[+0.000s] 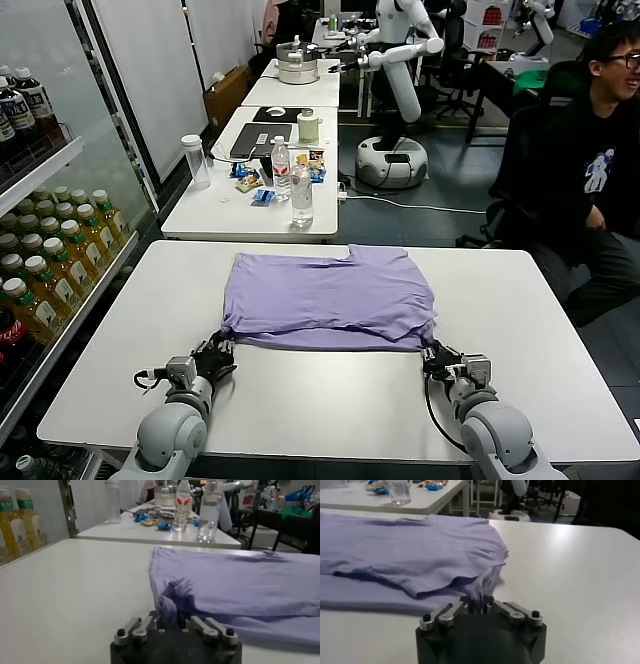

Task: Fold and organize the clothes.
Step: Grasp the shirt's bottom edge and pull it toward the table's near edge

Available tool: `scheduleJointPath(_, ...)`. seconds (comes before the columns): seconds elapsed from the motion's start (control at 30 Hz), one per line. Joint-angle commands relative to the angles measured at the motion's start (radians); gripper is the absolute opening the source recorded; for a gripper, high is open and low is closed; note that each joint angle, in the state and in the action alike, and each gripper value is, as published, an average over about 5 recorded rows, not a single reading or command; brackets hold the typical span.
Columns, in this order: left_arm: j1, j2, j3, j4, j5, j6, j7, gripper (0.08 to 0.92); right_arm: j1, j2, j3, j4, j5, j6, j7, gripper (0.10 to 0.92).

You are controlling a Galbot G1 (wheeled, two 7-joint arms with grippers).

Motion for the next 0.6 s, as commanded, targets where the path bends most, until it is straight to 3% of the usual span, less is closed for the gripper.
scheduleJointPath(0.03, 0.036, -0.003, -0.005, -0.028, -0.019, -0.009, 0.007, 0.23, -0.025, -0.004, 0.007, 0.027, 0.0, 0.001, 0.001, 0.134)
scheduleJointPath(0.3, 0.1, -0.012, -0.016, -0.103, -0.033, -0.022, 0.017, 0.214, -0.081, -0.017, 0.031, 0.099, -0.018, 0.003, 0.003, 0.132)
scheduleJointPath(0.6, 0.338, -0.026, -0.056, -0.324, 0.017, -0.017, 0.015, 0.213, -0.28, -0.008, 0.099, 0.287, -0.1, 0.002, 0.008, 0.132)
